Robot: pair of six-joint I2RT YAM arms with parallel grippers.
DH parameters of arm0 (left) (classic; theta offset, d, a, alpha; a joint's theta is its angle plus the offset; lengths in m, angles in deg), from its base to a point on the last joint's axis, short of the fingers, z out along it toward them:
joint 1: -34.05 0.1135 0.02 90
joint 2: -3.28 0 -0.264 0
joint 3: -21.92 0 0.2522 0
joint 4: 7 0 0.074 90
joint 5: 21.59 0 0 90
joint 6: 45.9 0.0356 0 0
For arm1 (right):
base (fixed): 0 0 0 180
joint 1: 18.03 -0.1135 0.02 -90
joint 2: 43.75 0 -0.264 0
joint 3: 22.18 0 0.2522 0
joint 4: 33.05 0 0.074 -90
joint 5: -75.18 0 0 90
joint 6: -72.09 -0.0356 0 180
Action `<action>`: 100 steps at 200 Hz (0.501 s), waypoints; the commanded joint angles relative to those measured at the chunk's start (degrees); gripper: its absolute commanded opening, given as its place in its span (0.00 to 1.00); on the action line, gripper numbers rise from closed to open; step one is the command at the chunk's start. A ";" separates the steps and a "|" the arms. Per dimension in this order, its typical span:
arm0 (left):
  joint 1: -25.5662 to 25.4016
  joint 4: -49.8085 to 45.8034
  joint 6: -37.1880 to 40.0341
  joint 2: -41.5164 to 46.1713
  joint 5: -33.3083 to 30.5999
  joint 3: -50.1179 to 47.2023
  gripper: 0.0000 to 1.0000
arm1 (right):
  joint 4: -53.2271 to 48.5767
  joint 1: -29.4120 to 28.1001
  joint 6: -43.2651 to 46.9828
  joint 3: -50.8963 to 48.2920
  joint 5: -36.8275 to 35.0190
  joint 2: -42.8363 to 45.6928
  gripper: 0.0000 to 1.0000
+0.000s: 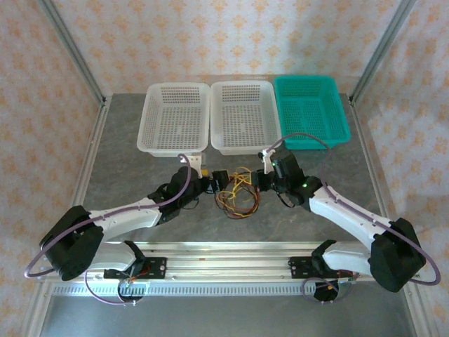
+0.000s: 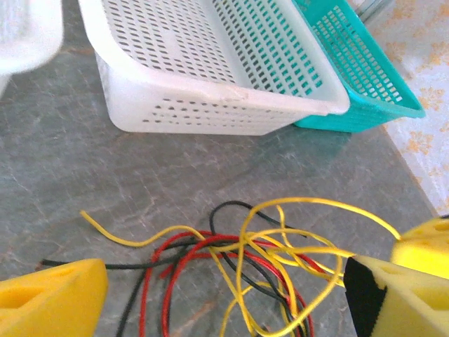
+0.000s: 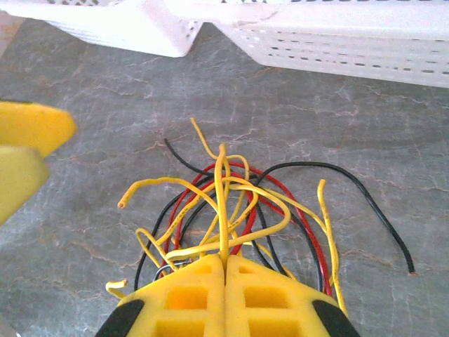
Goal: Untangle the cables
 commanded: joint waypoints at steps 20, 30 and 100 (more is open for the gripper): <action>1.60 -0.56 5.22 -0.52 6.31 1.02 0.81 | 2.95 -0.35 4.24 3.39 4.16 -4.05 0.00; 1.60 -0.17 5.54 -1.28 8.04 1.17 0.79 | 3.37 -0.39 4.07 3.50 3.83 -4.76 0.00; 1.56 4.24 4.99 -6.36 12.87 2.35 0.66 | 4.12 -0.35 3.34 2.84 3.53 -5.51 0.00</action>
